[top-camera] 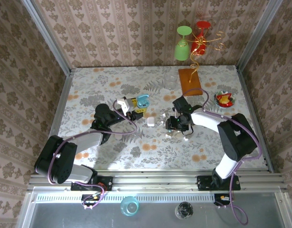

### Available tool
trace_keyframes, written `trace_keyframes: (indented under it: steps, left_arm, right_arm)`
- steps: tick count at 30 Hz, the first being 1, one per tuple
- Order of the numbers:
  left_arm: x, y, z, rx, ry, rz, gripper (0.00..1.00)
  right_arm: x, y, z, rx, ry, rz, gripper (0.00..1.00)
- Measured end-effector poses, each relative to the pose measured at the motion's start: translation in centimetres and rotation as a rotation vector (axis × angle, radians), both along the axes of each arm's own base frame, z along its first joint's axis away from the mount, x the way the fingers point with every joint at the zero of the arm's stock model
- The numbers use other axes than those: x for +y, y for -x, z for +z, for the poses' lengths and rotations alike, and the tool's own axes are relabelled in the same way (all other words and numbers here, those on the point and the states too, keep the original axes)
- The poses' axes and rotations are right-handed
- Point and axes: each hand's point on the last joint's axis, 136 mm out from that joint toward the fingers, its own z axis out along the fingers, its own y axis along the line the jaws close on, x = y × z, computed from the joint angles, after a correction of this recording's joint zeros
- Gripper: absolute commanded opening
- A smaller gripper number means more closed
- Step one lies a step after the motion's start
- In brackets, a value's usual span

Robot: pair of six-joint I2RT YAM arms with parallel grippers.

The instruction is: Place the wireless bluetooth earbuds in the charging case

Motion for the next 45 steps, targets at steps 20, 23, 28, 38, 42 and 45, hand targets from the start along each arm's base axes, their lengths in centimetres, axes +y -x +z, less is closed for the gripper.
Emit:
trace_keyframes:
  steps: [20,23,28,38,42,45]
  left_arm:
    - [-0.1,-0.1,-0.3,0.007,-0.004,-0.001,0.41]
    - [-0.1,-0.1,-0.3,0.007,-0.004,-0.001,0.41]
    - [-0.1,-0.2,-0.7,0.016,-0.009,-0.001,0.41]
    - [-0.2,-0.3,-1.0,0.024,-0.013,-0.001,0.41]
    - [-0.2,-0.4,-1.0,0.023,-0.012,-0.001,0.41]
    - [-0.2,-0.4,-0.9,0.019,-0.010,-0.001,0.41]
  right_arm:
    - [1.1,1.2,-0.4,0.020,-0.042,0.084,0.52]
    - [1.5,1.9,-0.5,0.027,-0.049,0.111,0.51]
    - [2.6,2.7,-0.4,0.030,-0.063,0.163,0.52]
    - [4.8,4.4,0.0,0.037,-0.088,0.239,0.51]
    - [4.5,3.6,1.5,-0.012,-0.101,0.222,0.50]
    - [3.6,2.2,2.3,-0.046,-0.115,0.185,0.49]
